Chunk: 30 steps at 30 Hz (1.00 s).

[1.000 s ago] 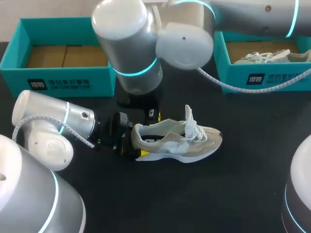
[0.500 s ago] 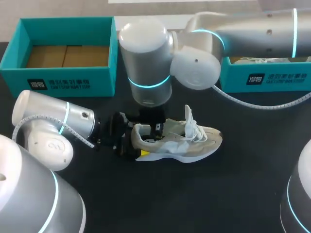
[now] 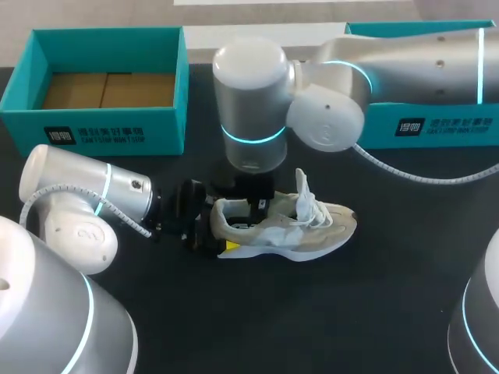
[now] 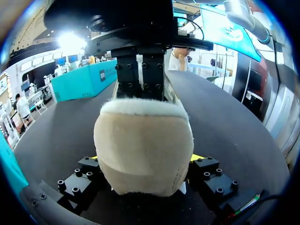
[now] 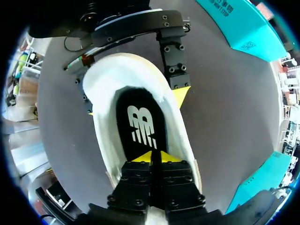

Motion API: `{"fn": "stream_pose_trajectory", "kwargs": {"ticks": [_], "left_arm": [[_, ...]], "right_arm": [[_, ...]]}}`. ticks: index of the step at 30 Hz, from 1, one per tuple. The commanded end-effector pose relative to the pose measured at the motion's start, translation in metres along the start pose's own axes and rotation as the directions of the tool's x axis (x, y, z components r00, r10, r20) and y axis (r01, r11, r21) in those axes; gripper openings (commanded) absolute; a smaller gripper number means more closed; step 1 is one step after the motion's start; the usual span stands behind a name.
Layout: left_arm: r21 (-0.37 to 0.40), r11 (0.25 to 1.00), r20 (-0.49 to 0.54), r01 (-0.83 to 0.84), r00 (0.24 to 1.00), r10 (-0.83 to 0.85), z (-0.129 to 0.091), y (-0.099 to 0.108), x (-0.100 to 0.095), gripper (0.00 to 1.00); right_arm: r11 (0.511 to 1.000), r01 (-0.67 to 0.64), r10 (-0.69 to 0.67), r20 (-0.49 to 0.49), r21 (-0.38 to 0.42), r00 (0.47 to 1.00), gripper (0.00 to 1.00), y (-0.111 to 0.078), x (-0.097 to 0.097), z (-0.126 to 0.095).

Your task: Take the shoe out of the shoebox, open the shoe tongue, remove and reinsert the insole, then place the shoe into the shoebox

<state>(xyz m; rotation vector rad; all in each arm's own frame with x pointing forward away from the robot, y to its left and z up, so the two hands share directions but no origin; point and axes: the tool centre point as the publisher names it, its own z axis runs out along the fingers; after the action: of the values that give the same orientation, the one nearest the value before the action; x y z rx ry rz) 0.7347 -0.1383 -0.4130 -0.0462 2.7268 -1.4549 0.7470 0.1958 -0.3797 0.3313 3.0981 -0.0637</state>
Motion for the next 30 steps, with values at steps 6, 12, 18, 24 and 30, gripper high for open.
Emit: {"fn": "stream_pose_trajectory", "kwargs": {"ticks": [6, 12, 18, 24, 30], "left_arm": [[-0.004, 1.0, 0.002, 0.0, 1.0, 0.0, 0.003, 0.005, -0.002, 0.0], [-0.004, 1.0, 0.002, 0.0, 1.0, 0.0, 0.003, 0.005, -0.002, 0.0], [-0.004, 1.0, 0.002, 0.0, 1.0, 0.0, 0.003, 0.005, -0.002, 0.0], [-0.004, 1.0, 0.002, 0.0, 1.0, 0.0, 0.003, 0.005, -0.002, 0.0], [-0.004, 1.0, 0.002, 0.0, 1.0, 0.0, 0.003, 0.005, -0.002, 0.0]], "right_arm": [[1.0, 0.007, -0.007, 0.029, 0.003, 1.0, 0.38, -0.005, -0.006, 0.008], [1.0, 0.03, -0.03, 0.022, -0.001, 0.999, 0.39, 0.0, -0.011, 0.025], [0.999, 0.052, -0.052, -0.032, -0.002, 0.998, 0.33, 0.005, -0.005, 0.043], [0.999, 0.026, -0.024, -0.059, 0.031, 0.998, 0.0, -0.001, 0.011, 0.043], [0.999, -0.032, 0.032, -0.027, 0.032, 0.999, 0.0, -0.015, 0.014, 0.02]]}}
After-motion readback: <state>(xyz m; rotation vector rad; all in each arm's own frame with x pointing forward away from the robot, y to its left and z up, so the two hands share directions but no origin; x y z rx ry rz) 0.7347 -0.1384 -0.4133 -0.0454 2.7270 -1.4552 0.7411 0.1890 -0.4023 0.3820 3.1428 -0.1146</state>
